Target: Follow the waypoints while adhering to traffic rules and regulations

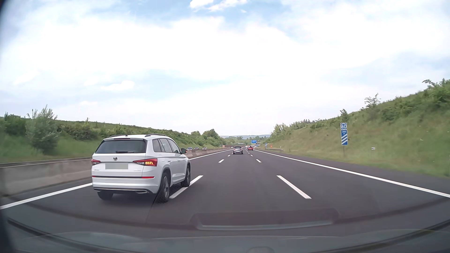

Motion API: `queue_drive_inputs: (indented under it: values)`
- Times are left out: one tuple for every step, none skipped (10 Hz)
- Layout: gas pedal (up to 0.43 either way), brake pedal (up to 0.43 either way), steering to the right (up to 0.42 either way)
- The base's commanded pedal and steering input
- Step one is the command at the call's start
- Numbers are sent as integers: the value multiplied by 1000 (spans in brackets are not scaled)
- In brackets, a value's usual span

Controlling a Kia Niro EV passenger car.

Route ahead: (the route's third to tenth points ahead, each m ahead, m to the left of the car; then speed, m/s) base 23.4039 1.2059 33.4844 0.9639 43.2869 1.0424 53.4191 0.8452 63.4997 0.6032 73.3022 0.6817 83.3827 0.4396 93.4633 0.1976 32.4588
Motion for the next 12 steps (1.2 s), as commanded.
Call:
queue_drive_inputs:
  values:
    - [311,0,2]
    - [311,0,2]
    - [311,0,2]
    - [311,0,2]
    - [311,0,2]
    - [311,0,2]
    - [311,0,2]
    - [311,0,2]
    - [311,0,2]
    - [311,0,2]
    - [311,0,2]
    - [331,0,2]
